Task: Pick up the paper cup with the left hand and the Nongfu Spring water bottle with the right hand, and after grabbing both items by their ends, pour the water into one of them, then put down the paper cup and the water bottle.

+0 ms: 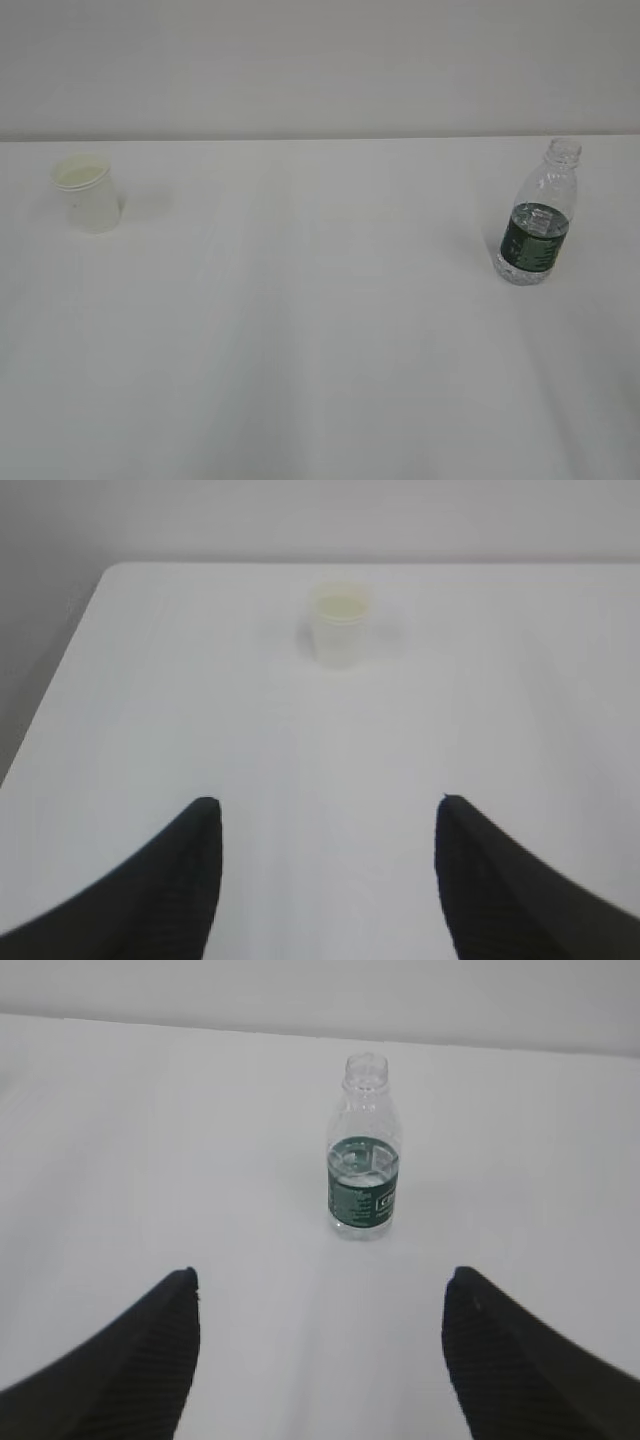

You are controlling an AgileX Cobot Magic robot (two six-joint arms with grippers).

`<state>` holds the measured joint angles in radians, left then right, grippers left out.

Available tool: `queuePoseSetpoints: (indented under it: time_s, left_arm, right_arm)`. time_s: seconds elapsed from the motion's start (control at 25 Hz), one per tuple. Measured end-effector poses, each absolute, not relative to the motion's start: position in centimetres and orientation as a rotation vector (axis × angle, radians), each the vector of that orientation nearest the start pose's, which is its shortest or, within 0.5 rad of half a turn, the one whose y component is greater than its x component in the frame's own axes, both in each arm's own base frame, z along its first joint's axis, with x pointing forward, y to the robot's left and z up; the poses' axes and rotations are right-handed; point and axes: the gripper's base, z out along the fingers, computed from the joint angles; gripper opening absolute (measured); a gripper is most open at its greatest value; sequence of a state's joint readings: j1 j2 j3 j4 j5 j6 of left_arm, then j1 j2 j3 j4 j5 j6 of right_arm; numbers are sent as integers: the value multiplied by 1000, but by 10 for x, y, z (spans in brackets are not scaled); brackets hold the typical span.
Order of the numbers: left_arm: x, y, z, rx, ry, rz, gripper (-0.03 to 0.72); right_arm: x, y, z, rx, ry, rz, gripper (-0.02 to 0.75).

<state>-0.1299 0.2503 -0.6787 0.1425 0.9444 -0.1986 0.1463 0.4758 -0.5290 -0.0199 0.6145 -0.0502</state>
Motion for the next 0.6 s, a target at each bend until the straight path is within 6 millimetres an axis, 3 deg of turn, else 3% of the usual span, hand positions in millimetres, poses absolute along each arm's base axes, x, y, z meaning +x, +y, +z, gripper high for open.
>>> queuePoseSetpoints:
  time_s: [0.28, 0.6]
  left_arm:
    - [21, 9, 329, -16, 2068, -36, 468]
    - [15, 11, 319, -47, 2189, -29, 465]
  right_arm:
    - [62, 7, 300, -87, 2065, 93, 564]
    - [25, -5, 290, -77, 2128, -7, 563]
